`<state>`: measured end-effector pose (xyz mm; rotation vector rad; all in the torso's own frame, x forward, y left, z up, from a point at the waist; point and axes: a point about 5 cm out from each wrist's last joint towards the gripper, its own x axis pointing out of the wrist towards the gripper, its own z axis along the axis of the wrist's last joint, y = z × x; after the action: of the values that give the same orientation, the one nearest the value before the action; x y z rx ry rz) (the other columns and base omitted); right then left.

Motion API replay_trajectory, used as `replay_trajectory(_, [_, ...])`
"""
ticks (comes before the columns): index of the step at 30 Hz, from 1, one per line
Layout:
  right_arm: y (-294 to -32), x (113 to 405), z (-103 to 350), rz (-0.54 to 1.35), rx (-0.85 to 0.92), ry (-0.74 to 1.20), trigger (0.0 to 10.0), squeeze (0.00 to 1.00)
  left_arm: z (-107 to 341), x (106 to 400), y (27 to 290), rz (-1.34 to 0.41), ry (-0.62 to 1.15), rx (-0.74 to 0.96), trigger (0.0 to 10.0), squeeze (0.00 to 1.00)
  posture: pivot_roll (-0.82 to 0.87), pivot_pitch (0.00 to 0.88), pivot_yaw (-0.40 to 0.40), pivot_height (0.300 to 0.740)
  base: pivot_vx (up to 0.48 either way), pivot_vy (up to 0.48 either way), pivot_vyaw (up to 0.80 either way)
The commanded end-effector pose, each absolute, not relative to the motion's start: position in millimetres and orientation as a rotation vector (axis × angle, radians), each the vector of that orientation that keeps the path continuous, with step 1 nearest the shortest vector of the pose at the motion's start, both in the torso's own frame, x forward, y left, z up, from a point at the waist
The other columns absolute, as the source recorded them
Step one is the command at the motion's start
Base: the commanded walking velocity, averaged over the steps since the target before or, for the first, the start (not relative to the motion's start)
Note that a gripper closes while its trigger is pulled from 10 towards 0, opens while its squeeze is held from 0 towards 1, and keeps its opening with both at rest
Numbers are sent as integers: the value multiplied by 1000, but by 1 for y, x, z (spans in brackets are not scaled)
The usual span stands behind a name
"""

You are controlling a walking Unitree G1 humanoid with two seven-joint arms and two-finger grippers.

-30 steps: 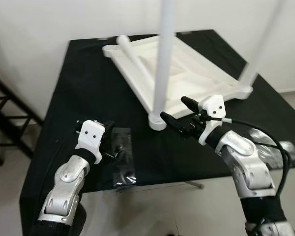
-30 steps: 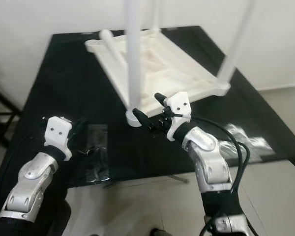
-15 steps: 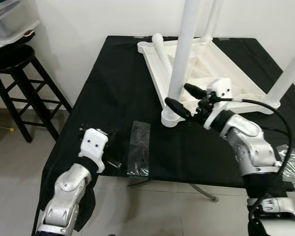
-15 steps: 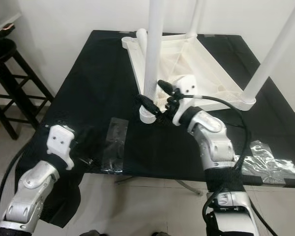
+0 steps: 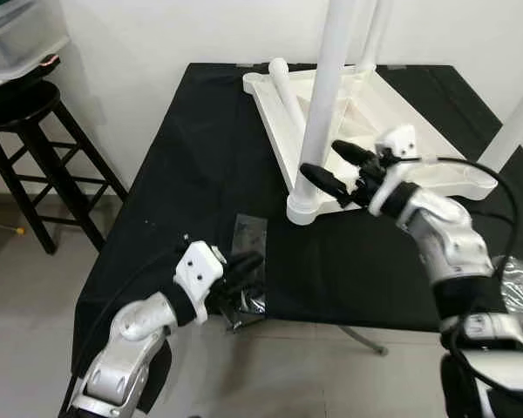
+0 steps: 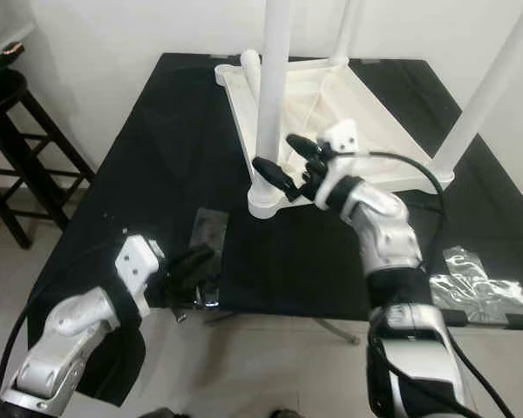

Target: Building children table

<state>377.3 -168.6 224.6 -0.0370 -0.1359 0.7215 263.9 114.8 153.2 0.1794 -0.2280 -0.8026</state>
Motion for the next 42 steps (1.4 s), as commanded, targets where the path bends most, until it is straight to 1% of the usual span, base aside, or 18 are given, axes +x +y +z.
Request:
replay_trajectory(1, [-164, 382, 225, 709, -47, -132, 10000, 0, 150, 265, 119, -805, -215, 154, 10000, 0, 94, 149, -35, 740, 0, 0, 0])
replay_trajectory(4, [-157, 385, 230, 750, -51, -141, 10000, 0, 152, 265, 122, -806, -217, 113, 10000, 0, 104, 177, -33, 740, 0, 0, 0])
replay_trajectory(7, [-155, 386, 231, 762, -57, -141, 10000, 0, 153, 264, 123, -810, -219, 105, 10000, 0, 105, 181, -33, 740, 0, 0, 0])
replay_trajectory(8, [-155, 387, 233, 775, -74, -136, 10000, 0, 154, 263, 124, -811, -221, 94, 10000, 0, 114, 202, -34, 740, 0, 0, 0])
replay_trajectory(12, [-160, 393, 241, 797, -118, -137, 10000, 0, 156, 256, 127, -817, -226, 83, 10000, 0, 125, 252, -26, 740, 0, 0, 0])
replay_trajectory(17, [-163, 396, 249, 815, -128, -145, 10000, 0, 157, 253, 125, -827, -222, 76, 10000, 0, 132, 272, -25, 740, 0, 0, 0])
replay_trajectory(18, [-164, 396, 251, 827, -130, -149, 8745, 0, 158, 251, 124, -830, -221, 70, 10000, 0, 134, 282, -23, 740, 0, 0, 0])
replay_trajectory(19, [-164, 396, 254, 845, -129, -158, 0, 0, 158, 250, 124, -832, -219, 65, 10000, 0, 138, 289, -26, 740, 0, 0, 0])
replay_trajectory(24, [-161, 395, 260, 923, -137, -175, 0, 0, 158, 247, 123, -833, -214, 53, 10000, 0, 147, 294, -22, 740, 0, 0, 0])
replay_trajectory(32, [-158, 396, 265, 967, -165, -181, 0, 0, 157, 248, 122, -831, -207, 50, 10000, 0, 139, 286, -27, 740, 0, 0, 0])
replay_trajectory(38, [-169, 392, 258, 956, -257, -162, 0, 0, 158, 251, 122, -815, -214, 48, 10000, 0, 113, 268, -41, 740, 0, 0, 0])
replay_trajectory(39, [-177, 390, 244, 891, -312, -117, 0, 0, 157, 252, 122, -808, -220, 49, 10000, 0, 94, 257, -53, 740, 0, 0, 0])
replay_trajectory(40, [-181, 387, 223, 770, -304, -58, 0, 0, 157, 253, 122, -804, -225, 50, 10000, 0, 80, 250, -61, 740, 0, 0, 0])
replay_trajectory(41, [-181, 387, 223, 770, -304, -58, 0, 0, 157, 253, 122, -804, -225, 50, 10000, 0, 80, 250, -61, 740, 0, 0, 0])
replay_trajectory(42, [-183, 385, 208, 682, -293, -18, 0, 0, 157, 254, 122, -801, -227, 50, 10000, 0, 75, 247, -61, 740, 0, 0, 0])
